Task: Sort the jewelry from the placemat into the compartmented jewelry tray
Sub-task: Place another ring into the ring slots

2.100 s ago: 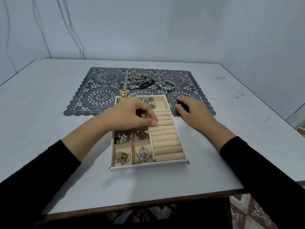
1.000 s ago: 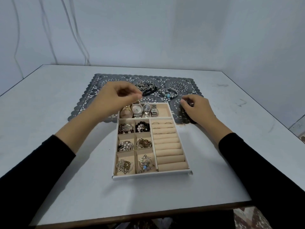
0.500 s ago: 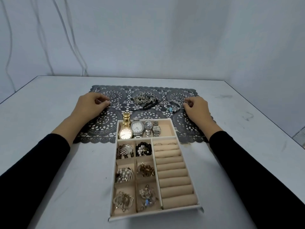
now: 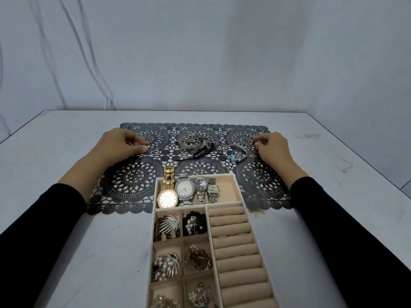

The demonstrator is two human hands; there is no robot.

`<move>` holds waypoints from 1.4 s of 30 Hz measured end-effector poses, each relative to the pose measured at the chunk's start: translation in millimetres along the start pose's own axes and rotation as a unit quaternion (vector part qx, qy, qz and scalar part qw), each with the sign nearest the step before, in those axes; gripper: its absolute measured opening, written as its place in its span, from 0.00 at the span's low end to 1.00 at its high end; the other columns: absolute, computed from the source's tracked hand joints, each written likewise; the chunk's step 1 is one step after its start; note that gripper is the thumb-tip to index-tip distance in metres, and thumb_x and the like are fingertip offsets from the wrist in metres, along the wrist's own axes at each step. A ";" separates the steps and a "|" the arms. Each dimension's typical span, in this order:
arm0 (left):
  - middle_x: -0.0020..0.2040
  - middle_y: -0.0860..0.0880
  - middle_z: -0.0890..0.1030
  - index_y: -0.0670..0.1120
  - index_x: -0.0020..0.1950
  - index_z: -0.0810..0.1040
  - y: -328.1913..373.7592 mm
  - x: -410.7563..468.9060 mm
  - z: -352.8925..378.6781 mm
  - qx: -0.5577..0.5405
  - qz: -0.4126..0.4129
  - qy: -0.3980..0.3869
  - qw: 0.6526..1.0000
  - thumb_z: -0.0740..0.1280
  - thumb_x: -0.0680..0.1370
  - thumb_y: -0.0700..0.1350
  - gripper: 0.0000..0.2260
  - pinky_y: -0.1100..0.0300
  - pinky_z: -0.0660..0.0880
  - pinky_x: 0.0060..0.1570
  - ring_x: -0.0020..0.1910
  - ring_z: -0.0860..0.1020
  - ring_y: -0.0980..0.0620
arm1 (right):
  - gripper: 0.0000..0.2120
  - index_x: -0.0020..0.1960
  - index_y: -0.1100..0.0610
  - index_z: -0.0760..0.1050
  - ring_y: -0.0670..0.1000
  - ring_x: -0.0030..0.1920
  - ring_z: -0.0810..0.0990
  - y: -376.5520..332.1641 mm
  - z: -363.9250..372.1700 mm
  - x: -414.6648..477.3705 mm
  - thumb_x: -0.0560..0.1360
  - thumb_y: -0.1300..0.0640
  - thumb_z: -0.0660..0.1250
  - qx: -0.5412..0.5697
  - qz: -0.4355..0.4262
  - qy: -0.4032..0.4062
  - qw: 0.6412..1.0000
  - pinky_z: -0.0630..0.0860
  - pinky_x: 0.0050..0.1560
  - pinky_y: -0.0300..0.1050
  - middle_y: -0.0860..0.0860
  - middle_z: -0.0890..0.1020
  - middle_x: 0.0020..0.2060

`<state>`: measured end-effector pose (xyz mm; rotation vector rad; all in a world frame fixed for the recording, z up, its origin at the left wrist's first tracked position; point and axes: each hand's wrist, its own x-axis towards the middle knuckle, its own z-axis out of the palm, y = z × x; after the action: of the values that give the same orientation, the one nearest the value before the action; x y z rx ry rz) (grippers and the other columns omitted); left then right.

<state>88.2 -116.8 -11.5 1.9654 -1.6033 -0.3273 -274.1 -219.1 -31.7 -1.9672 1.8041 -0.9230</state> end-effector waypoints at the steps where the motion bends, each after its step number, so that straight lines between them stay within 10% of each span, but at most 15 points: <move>1: 0.43 0.52 0.82 0.50 0.48 0.85 0.2 1.5 -0.4 0.003 0.000 -0.004 1.000 0.76 0.72 0.49 0.07 0.65 0.67 0.40 0.41 0.75 0.60 | 0.10 0.57 0.60 0.81 0.54 0.54 0.78 0.6 -1.8 1.7 0.77 0.62 0.66 0.000 0.002 -0.005 1.000 0.67 0.53 0.37 0.57 0.82 0.52; 21: 0.42 0.49 0.80 0.49 0.44 0.80 2.3 21.2 0.2 0.051 0.021 -0.106 0.993 0.73 0.74 0.50 0.07 0.62 0.69 0.40 0.41 0.76 0.54 | 0.05 0.49 0.57 0.78 0.45 0.35 0.74 5.6 -4.9 18.2 0.74 0.64 0.69 0.050 -0.050 -0.063 0.996 0.69 0.33 0.32 0.51 0.79 0.39; 27: 0.41 0.51 0.79 0.48 0.47 0.79 -0.1 13.8 4.8 0.006 0.062 -0.069 0.996 0.74 0.74 0.47 0.07 0.65 0.68 0.40 0.39 0.74 0.56 | 0.04 0.45 0.56 0.79 0.46 0.36 0.74 10.2 1.7 14.4 0.72 0.63 0.70 0.089 -0.063 -0.022 0.994 0.78 0.42 0.47 0.48 0.77 0.35; 35: 0.42 0.52 0.81 0.51 0.46 0.80 -6.9 -0.2 10.4 -0.034 0.104 -0.001 0.994 0.75 0.73 0.47 0.06 0.67 0.69 0.42 0.41 0.76 0.55 | 0.03 0.46 0.57 0.80 0.45 0.36 0.75 9.5 -0.9 5.5 0.73 0.61 0.71 0.162 -0.055 0.010 0.985 0.69 0.27 0.25 0.52 0.79 0.38; 42: 0.43 0.54 0.82 0.52 0.46 0.82 1.2 -13.7 10.8 -0.044 0.113 0.037 0.992 0.74 0.74 0.47 0.04 0.72 0.69 0.42 0.41 0.76 0.63 | 0.03 0.44 0.56 0.81 0.56 0.43 0.82 2.4 -4.8 -8.2 0.72 0.63 0.72 0.246 -0.018 -0.002 0.969 0.83 0.44 0.49 0.52 0.80 0.38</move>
<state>78.2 -106.8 -21.8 1.6896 -1.7136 -0.2285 -278.9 -210.6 -31.7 -1.6826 1.3656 -1.2364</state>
